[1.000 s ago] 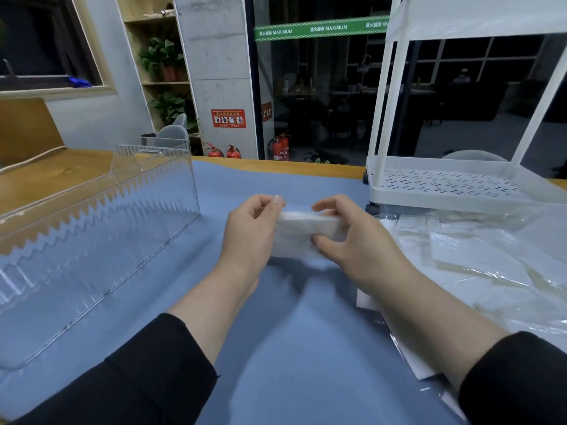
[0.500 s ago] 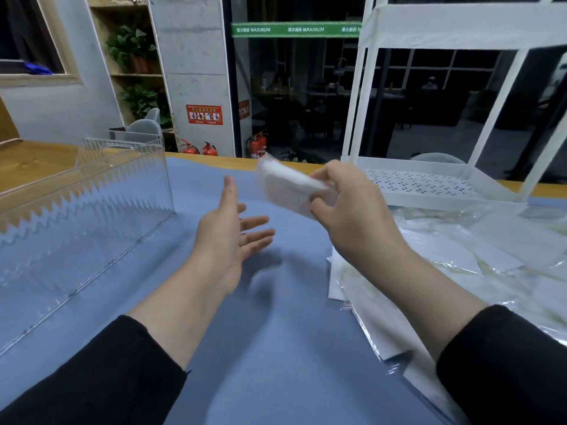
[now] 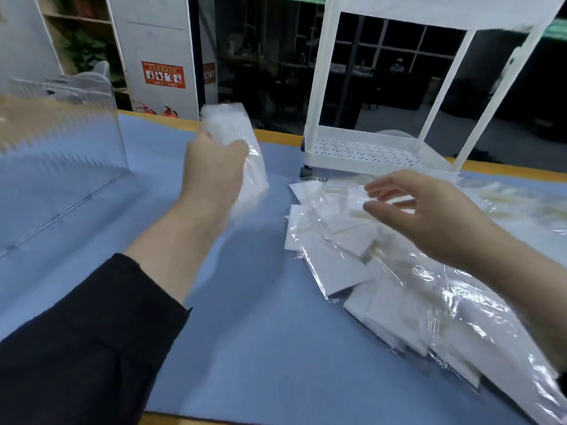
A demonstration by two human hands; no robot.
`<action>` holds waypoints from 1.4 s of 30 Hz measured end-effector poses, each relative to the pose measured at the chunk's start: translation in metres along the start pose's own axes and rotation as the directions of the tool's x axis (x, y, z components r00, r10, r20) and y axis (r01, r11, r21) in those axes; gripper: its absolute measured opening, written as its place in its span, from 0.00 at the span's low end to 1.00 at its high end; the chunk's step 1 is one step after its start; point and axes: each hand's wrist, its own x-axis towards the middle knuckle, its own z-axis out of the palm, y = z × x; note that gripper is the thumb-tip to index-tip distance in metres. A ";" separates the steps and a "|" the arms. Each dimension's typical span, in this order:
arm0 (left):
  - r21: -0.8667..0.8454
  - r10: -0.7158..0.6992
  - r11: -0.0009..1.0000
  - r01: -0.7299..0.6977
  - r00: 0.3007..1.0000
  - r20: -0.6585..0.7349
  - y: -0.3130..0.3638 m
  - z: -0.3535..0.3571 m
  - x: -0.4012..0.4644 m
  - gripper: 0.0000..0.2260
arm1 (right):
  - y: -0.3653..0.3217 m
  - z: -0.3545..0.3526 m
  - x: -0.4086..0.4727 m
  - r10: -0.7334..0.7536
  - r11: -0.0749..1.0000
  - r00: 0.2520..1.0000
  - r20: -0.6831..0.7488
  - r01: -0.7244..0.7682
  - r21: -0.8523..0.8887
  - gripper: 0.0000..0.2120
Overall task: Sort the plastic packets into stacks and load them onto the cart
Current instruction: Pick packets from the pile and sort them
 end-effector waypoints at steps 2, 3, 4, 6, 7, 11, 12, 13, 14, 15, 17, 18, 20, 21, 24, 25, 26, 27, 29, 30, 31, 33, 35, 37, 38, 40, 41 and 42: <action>0.188 0.100 0.975 -0.114 0.992 0.082 -0.001 -0.001 -0.003 0.06 | 0.004 -0.008 -0.012 0.095 0.985 0.990 0.108 -0.078 -0.153 0.31; 0.268 0.087 0.954 -0.131 0.982 0.169 -0.005 0.002 -0.009 0.06 | 0.004 -0.010 -0.017 0.120 0.971 0.977 0.179 -0.078 -0.224 0.35; 0.329 0.046 0.935 -0.135 0.963 0.264 -0.009 0.006 -0.015 0.06 | 0.003 -0.009 -0.021 0.128 0.959 0.961 0.245 -0.057 -0.278 0.40; 0.401 -0.027 0.906 -0.137 0.925 0.378 -0.019 0.013 -0.022 0.04 | -0.002 -0.006 -0.028 0.113 0.944 0.925 0.362 0.014 -0.330 0.46; 0.416 -0.057 0.901 -0.118 0.921 0.384 -0.022 0.013 -0.022 0.03 | -0.005 -0.003 -0.029 0.093 0.943 0.912 0.400 0.049 -0.329 0.48; 0.349 -0.168 0.936 0.045 0.928 0.331 -0.023 0.002 -0.015 0.03 | -0.014 0.013 -0.026 0.032 0.932 0.920 0.392 0.115 -0.345 0.55; 0.327 -0.183 0.942 0.072 0.929 0.322 -0.023 0.002 -0.013 0.03 | -0.015 0.015 -0.021 0.014 0.932 0.943 0.334 0.109 -0.347 0.53; 0.314 -0.179 0.947 0.076 0.932 0.314 -0.024 0.002 -0.012 0.03 | -0.013 0.016 -0.014 -0.005 0.940 0.969 0.247 0.088 -0.328 0.50; 0.304 -0.159 0.951 0.061 0.938 0.308 -0.023 0.002 -0.012 0.03 | -0.010 0.015 -0.005 -0.007 0.956 0.988 0.156 0.053 -0.290 0.46; 0.291 -0.132 0.956 0.040 0.943 0.305 -0.023 0.003 -0.011 0.03 | -0.004 0.012 0.004 0.013 0.967 0.995 0.104 0.013 -0.255 0.43; 0.276 -0.105 0.961 0.018 0.947 0.304 -0.024 0.004 -0.008 0.05 | 0.007 0.004 0.021 0.102 0.958 0.979 0.174 -0.049 -0.283 0.45; 0.275 -0.102 0.961 0.015 0.946 0.306 -0.025 0.004 -0.007 0.06 | 0.014 0.003 0.028 0.160 0.947 0.954 0.252 -0.076 -0.314 0.48; 0.278 -0.105 0.960 0.016 0.945 0.309 -0.026 0.005 -0.005 0.07 | 0.023 0.004 0.037 0.233 0.939 0.901 0.365 -0.110 -0.327 0.51; 0.280 -0.108 0.960 0.019 0.945 0.309 -0.027 0.005 -0.004 0.07 | 0.027 0.006 0.041 0.247 0.940 0.887 0.391 -0.121 -0.318 0.50; 0.275 -0.109 0.961 0.017 0.941 0.320 -0.028 0.007 -0.003 0.08 | 0.030 0.009 0.047 0.263 0.938 0.880 0.395 -0.137 -0.320 0.45; 0.274 -0.106 0.962 0.014 0.940 0.325 -0.028 0.007 -0.003 0.08 | 0.029 0.010 0.049 0.259 0.934 0.886 0.384 -0.129 -0.332 0.43; 0.271 -0.105 0.962 0.012 0.938 0.330 -0.028 0.007 -0.003 0.08 | 0.028 0.011 0.051 0.254 0.929 0.892 0.375 -0.117 -0.352 0.41; 0.269 -0.106 0.963 0.013 0.937 0.333 -0.027 0.006 -0.003 0.08 | 0.027 0.012 0.053 0.246 0.921 0.900 0.360 -0.101 -0.375 0.37; 0.258 -0.108 0.966 0.019 0.936 0.335 -0.026 0.006 -0.004 0.08 | 0.026 0.013 0.055 0.213 0.910 0.926 0.312 -0.072 -0.409 0.25; 0.249 -0.111 0.968 0.026 0.936 0.334 -0.026 0.006 -0.005 0.08 | 0.027 0.014 0.055 0.177 0.907 0.947 0.267 -0.051 -0.419 0.17; 0.242 -0.110 0.970 0.028 0.937 0.331 -0.025 0.006 -0.005 0.07 | 0.030 0.014 0.056 0.137 0.904 0.967 0.216 -0.033 -0.427 0.10; 0.223 -0.108 0.974 0.036 0.941 0.320 -0.025 0.005 -0.005 0.06 | 0.034 0.014 0.056 0.100 0.914 0.984 0.146 -0.033 -0.405 0.07; 0.193 -0.096 0.981 0.037 0.947 0.307 -0.024 0.005 -0.004 0.06 | 0.034 0.010 0.057 0.091 0.939 0.993 0.078 -0.059 -0.340 0.09; 0.139 -0.101 0.988 0.062 0.950 0.295 -0.020 0.006 -0.006 0.09 | 0.028 0.002 0.060 0.037 0.957 0.998 -0.055 -0.051 -0.284 0.08; 0.107 -0.108 0.991 0.080 0.950 0.293 -0.018 0.005 -0.006 0.12 | 0.022 -0.004 0.062 0.016 0.971 0.991 -0.135 -0.047 -0.233 0.07; 0.057 -0.133 0.991 0.122 0.943 0.305 -0.016 0.004 -0.005 0.16 | 0.006 -0.015 0.068 0.084 0.996 0.958 -0.273 -0.074 0.044 0.04; 0.028 -0.147 0.989 0.146 0.940 0.307 -0.018 0.004 -0.003 0.13 | -0.003 -0.019 0.072 0.159 0.965 0.946 -0.284 -0.088 0.247 0.03; -0.006 -0.154 0.986 0.164 0.939 0.308 -0.018 0.003 -0.003 0.09 | -0.012 -0.020 0.075 0.217 0.896 0.945 -0.244 -0.094 0.434 0.04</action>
